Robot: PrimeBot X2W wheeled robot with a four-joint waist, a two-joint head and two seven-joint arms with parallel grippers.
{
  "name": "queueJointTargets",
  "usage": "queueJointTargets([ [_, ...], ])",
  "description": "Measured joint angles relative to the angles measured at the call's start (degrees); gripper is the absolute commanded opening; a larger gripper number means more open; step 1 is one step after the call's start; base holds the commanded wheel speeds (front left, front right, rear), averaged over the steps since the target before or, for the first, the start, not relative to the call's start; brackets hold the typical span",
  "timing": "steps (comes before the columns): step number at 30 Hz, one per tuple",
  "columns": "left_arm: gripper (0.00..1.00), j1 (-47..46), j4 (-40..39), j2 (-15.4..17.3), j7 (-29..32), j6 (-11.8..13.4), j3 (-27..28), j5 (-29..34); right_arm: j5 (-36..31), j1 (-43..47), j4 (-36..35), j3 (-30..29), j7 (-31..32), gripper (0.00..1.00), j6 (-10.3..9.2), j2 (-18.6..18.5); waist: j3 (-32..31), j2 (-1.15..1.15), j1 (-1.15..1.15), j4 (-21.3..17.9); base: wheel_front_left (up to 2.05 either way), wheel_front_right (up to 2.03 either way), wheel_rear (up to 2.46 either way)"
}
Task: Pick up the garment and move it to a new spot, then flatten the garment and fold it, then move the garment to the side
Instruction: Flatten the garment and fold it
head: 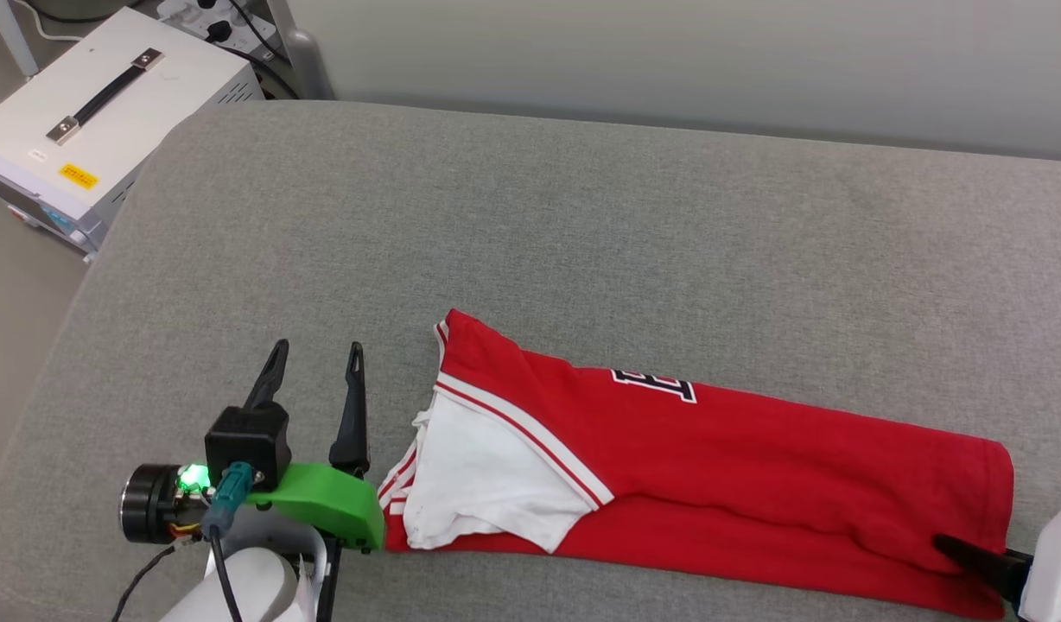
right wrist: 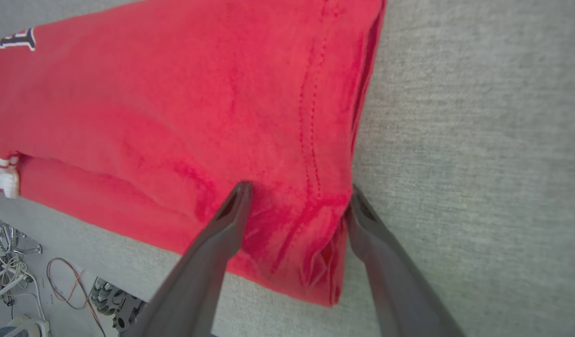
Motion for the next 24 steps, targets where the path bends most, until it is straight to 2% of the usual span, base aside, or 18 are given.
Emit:
queueJointTargets([
  [5,1.0,3.6,-0.5,-4.1,0.0,-2.0,5.4,5.5,-0.3,-1.9,0.7,1.7,-0.3,1.0,-0.02,1.2,0.6,0.0,0.0,0.6,0.0,0.0,0.0],
  [11,1.0,6.7,-0.3,-8.9,0.0,-5.8,11.0,12.2,-1.8,-3.9,2.7,4.0,-4.1,1.0,-0.01,2.1,0.4,0.0,0.0,0.6,0.0,0.0,0.0],
  [12,1.0,7.6,-0.1,-10.3,0.0,-6.9,12.5,14.0,-1.9,-4.3,3.5,4.7,-5.4,0.0,-0.01,2.1,0.2,0.0,0.0,0.6,0.0,0.0,0.0],
  [19,1.0,10.2,1.1,-13.8,0.0,-10.9,17.2,18.9,-1.9,-4.8,5.6,5.8,-9.7,0.0,0.02,1.0,-1.1,0.0,0.0,0.0,0.0,0.0,0.0],
  [24,1.0,11.6,1.6,-15.8,0.0,-13.6,20.1,21.1,-1.9,-4.7,7.5,4.1,-11.8,0.0,0.02,-2.8,-2.3,0.0,0.0,-0.5,0.0,0.0,0.0],
])
